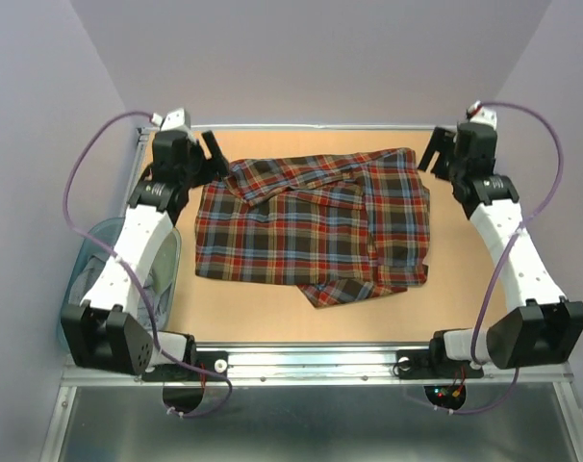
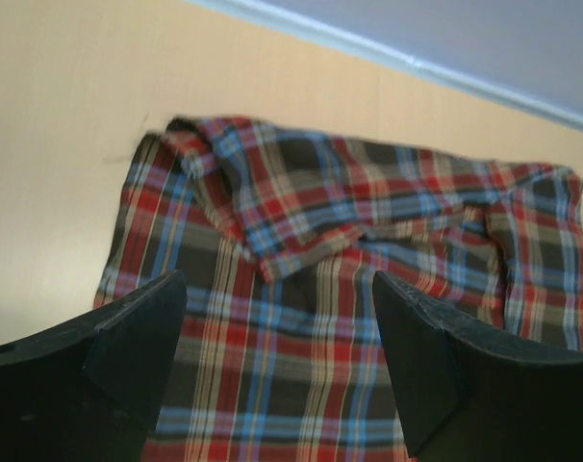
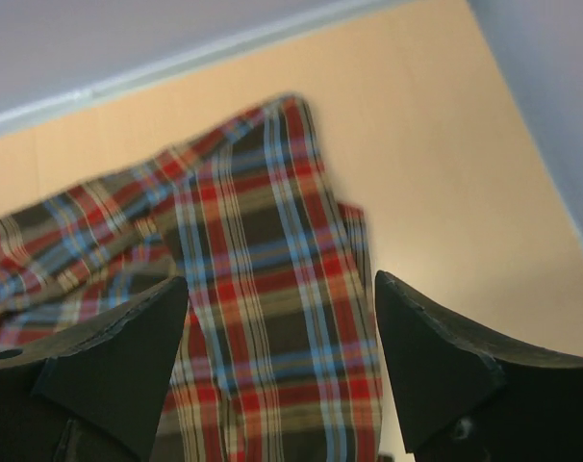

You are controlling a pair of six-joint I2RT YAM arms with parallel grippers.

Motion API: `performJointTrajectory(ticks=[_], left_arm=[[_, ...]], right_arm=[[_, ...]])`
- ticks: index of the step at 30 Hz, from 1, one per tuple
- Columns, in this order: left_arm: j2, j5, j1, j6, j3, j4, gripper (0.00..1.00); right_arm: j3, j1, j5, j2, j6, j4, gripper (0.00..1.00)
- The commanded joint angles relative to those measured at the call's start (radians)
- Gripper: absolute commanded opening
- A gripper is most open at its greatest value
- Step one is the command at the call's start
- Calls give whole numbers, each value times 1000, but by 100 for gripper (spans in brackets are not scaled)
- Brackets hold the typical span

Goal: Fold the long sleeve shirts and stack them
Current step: Flatten the shirt out

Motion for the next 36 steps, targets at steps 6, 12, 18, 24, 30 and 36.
performJointTrajectory(ticks=[6, 12, 18, 24, 30, 36], left_arm=[[-321, -6, -2, 22, -490, 53, 89], [-434, 55, -2, 39, -644, 105, 89], [-465, 48, -2, 46, -732, 177, 88], [-454, 52, -2, 46, -729, 202, 88], [-434, 57, -2, 46, -727, 211, 88], [-417, 57, -2, 49, -727, 214, 88]], right_arm=[[-464, -11, -24, -119, 201, -166, 72], [-605, -20, -94, -135, 292, -142, 61], [-647, -20, -138, -93, 330, -94, 52], [-656, -20, -159, -72, 321, -77, 41], [-591, -20, -194, -75, 302, -78, 4], [-252, -20, -368, 35, 315, -72, 1]])
